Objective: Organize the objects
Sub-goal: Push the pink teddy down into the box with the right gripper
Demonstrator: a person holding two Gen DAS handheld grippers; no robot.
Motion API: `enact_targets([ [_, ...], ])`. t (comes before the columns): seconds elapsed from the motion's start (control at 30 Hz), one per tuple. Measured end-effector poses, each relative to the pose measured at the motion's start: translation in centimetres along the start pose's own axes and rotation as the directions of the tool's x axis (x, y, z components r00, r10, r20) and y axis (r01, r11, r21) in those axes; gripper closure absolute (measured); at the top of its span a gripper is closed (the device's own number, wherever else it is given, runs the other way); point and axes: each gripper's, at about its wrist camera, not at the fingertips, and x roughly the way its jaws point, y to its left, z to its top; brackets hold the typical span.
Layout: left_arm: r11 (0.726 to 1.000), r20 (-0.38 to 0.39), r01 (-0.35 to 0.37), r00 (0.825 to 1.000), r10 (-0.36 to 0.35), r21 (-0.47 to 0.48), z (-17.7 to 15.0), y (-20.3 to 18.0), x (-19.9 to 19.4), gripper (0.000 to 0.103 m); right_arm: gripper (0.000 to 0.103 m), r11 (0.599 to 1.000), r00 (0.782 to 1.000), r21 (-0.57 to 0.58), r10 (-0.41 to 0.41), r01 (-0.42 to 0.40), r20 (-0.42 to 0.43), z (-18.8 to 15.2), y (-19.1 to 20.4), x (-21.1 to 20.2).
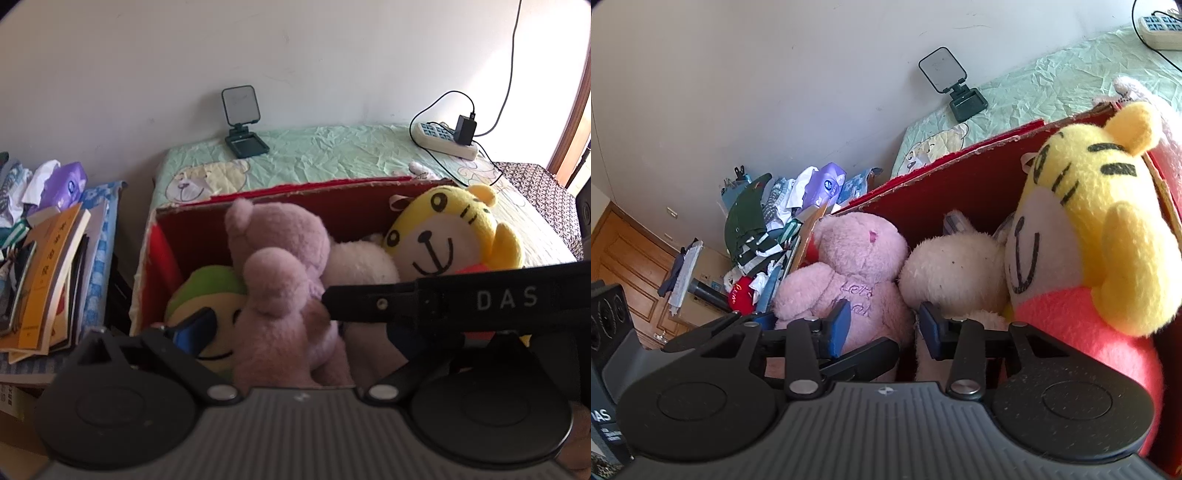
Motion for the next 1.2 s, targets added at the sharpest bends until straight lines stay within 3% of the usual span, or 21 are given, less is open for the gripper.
enact_targets([
  [0.17,1.000,0.001,-0.016,1.000,0.016,-0.004,0.0,0.1,0.2,0.004,0.058,1.000,1.000,0.009,0.022,-0.022,0.014,-0.2,0.0,-0.6],
  [0.8,0.997,0.004,-0.063,0.998,0.063,0.049,-0.6,-0.7,0.4,0.003,0.066,0.999,0.998,-0.038,-0.036,0.038,0.049,-0.9,0.2,-0.8],
  [1.2,0.997,-0.009,-0.069,0.998,0.069,0.033,-0.6,-0.9,-0.2,0.003,0.066,1.000,0.999,-0.026,-0.014,0.015,0.050,-1.1,-0.2,-1.9],
])
